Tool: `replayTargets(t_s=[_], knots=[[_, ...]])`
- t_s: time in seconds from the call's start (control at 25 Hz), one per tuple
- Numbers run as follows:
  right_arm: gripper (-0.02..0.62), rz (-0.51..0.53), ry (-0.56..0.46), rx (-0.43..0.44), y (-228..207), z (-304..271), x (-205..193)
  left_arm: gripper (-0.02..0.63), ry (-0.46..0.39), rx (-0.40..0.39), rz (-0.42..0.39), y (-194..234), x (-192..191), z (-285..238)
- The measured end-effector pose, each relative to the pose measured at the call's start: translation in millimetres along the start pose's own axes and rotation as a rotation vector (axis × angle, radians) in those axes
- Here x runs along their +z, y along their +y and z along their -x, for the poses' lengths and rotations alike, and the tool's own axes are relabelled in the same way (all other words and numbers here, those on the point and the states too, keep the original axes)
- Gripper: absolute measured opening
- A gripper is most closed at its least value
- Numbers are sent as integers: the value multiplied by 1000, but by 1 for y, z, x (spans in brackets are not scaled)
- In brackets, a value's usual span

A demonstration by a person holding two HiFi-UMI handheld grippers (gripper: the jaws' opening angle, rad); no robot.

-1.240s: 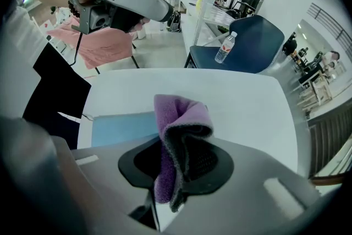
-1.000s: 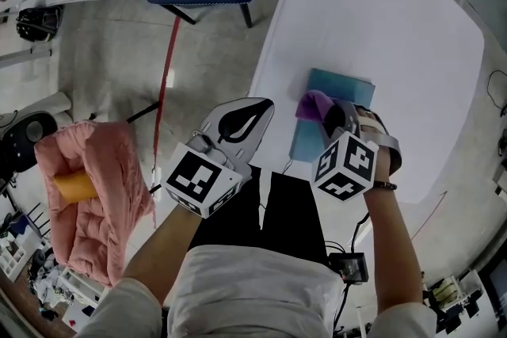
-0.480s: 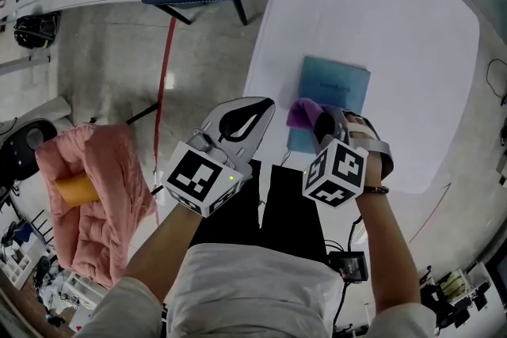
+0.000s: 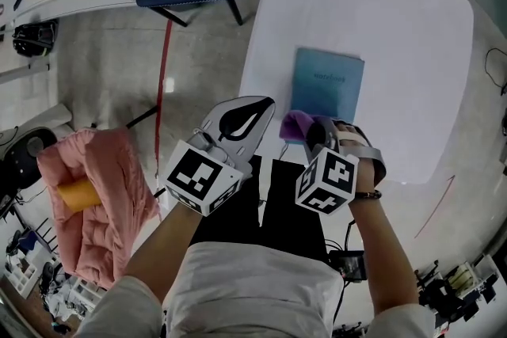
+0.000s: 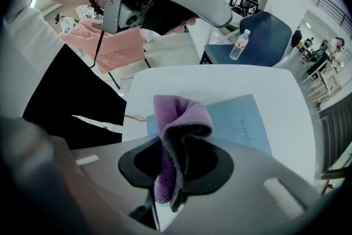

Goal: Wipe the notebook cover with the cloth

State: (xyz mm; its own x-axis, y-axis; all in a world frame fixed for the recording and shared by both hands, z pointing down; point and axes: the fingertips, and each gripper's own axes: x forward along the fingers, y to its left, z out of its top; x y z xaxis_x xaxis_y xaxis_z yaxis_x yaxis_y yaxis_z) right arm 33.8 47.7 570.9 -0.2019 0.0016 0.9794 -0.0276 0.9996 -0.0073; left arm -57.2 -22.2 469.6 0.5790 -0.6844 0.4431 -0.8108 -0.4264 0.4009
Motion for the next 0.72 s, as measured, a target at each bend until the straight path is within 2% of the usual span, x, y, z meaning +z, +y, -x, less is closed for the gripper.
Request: replayTargets(t_s=[0.4,0.72], knots=[[107,-4,6,48,26,-2,-4,0,9,-23,-18,-9,-3,-2],[107,-8,-9,67,25,1,-3,0,13,-22,-17,-9,-3,-4]])
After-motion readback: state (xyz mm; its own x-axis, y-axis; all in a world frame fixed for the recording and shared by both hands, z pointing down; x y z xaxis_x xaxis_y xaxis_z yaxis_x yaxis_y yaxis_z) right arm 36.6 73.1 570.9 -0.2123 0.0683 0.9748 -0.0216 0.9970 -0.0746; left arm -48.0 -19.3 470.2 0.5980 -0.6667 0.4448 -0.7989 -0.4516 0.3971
